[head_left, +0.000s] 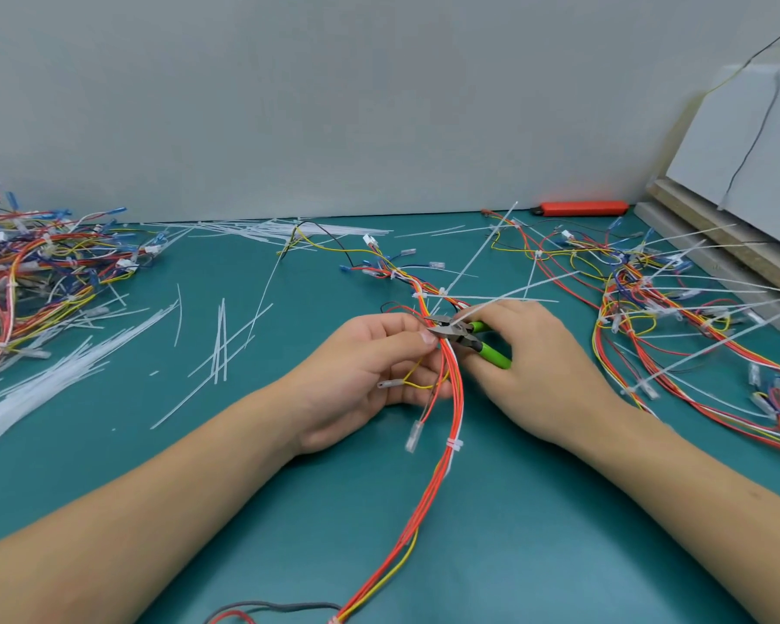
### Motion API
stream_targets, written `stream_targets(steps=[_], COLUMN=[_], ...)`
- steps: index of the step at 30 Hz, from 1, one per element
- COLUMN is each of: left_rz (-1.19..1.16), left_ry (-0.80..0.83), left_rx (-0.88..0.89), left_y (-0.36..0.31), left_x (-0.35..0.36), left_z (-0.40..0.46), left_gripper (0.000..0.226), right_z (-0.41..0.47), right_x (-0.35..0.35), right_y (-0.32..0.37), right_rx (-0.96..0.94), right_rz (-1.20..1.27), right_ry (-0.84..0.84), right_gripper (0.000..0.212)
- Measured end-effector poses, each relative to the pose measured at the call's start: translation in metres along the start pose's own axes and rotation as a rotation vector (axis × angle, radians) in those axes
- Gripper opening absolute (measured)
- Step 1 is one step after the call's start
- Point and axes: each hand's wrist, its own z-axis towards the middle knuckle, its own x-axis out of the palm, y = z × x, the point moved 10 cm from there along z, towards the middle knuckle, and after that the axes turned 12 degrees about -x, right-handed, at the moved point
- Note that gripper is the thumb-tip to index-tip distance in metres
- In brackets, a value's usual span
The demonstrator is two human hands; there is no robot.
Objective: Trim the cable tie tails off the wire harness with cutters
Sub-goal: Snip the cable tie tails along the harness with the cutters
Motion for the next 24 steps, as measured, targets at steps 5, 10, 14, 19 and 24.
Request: stream_targets(steps=[5,10,14,19,24], left_rz=[-0.008,-0.008,-0.004,-0.001,0.002], left_ry=[-0.004,-0.003,0.002,-0.001,-0.009], left_rx=[0.004,0.006,0.003,0.002,0.003], left_y=[-0.0006,-0.0007,-0.0002,-0.0007,-0.001], left_x=[0.0002,0.0001,-0.0002,0.0005,0.0011], left_z=[0.0,-0.0005,0.0004,-0.0002,-0.0015], left_gripper=[0.019,0.021,0.016,0.018,0.019], right_z=[-0.0003,0.0011,0.0003,-0.0015,0.0018], right_x=[-0.0007,-0.0001,-0.0015,-0.0008,0.0005], right_y=[-0.0015,-0.0004,-0.0047,-0.003,0.0043], right_rx=[0.009,0.006,0.039,0.02,-0.052], right_rz=[-0.013,-0.028,-0.012,-0.001,0.031], right_ry=[-0.007,0.014,0.002,-0.002,0.008], right_gripper=[0.022,0.008,0.028,0.027,0.014])
